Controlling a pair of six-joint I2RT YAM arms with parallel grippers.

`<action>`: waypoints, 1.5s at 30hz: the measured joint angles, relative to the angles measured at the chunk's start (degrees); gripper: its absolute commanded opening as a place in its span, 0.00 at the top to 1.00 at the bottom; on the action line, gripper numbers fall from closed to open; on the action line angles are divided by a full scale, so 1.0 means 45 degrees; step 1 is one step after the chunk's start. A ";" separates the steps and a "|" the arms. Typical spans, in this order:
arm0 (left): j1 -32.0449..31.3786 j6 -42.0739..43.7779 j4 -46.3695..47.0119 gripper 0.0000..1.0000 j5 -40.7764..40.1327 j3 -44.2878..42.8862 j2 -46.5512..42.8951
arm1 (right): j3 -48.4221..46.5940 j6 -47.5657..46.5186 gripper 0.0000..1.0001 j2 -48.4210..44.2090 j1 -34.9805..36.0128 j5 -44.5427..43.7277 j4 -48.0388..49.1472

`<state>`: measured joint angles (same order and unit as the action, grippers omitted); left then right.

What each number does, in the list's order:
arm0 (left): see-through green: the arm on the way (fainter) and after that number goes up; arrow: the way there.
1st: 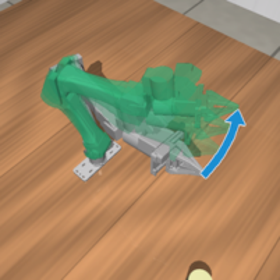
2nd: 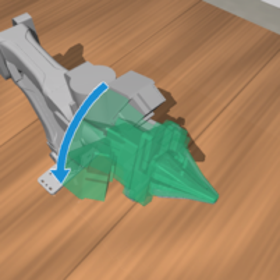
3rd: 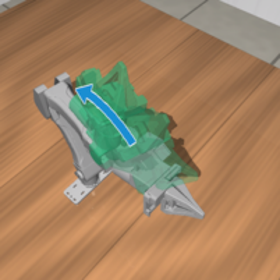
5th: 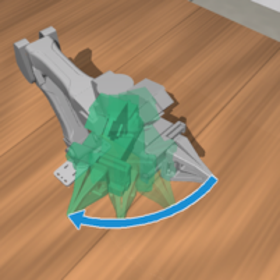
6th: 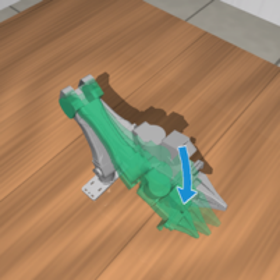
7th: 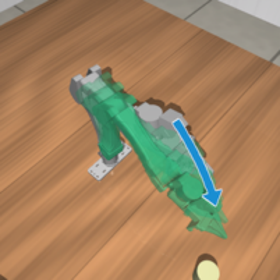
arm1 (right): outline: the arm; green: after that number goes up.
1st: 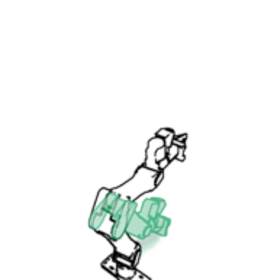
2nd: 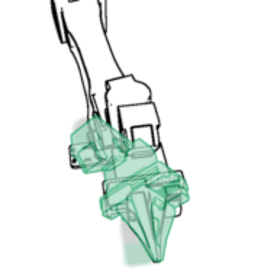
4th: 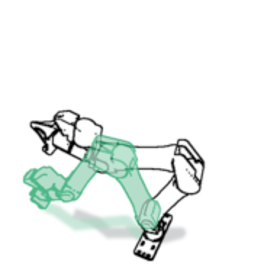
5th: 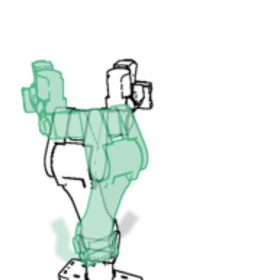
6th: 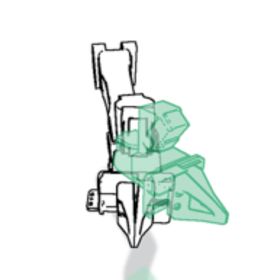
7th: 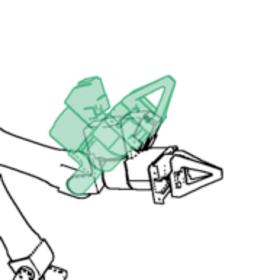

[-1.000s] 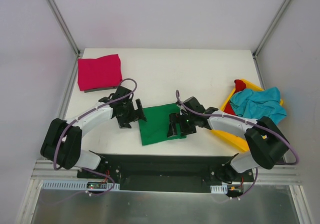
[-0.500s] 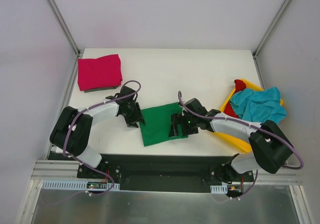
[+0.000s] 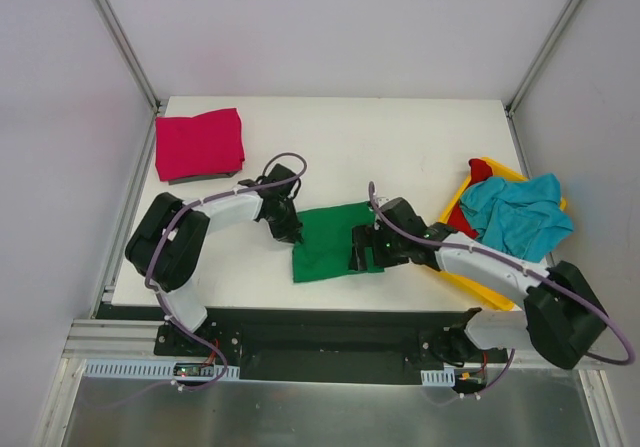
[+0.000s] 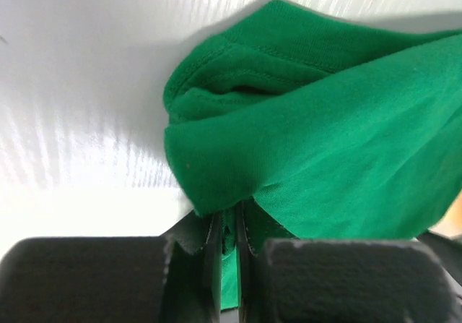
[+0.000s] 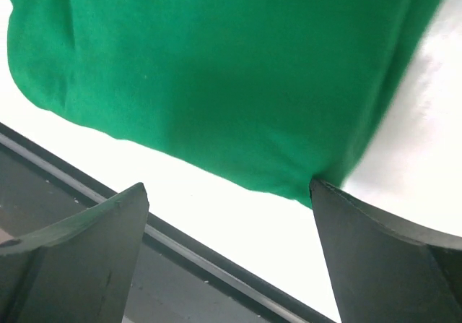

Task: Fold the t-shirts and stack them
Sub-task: Put the neatly folded tshirt into the corner of the board with the left arm

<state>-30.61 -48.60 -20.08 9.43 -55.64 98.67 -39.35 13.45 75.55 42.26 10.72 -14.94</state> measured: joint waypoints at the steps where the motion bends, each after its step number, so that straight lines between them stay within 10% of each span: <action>1: -0.0049 0.0053 -0.0121 1.00 -0.0287 -0.0194 0.0063 | 0.0073 -0.0121 0.04 -0.0413 0.0000 -0.0272 -0.0083; 16: -0.0053 0.4716 -0.1904 1.00 -0.7800 -0.4541 0.1151 | 0.1438 -0.2647 0.04 -0.7732 -0.0180 -0.7407 -0.0709; 45: 0.3322 1.1982 -0.2191 1.00 -1.0569 -1.3226 0.3886 | 0.1802 -0.4143 0.04 -0.6713 -0.0831 -1.0632 -0.0845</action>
<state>-15.66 5.32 -29.93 -38.13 -115.15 116.16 -31.24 -5.19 45.34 38.52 -37.12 -18.74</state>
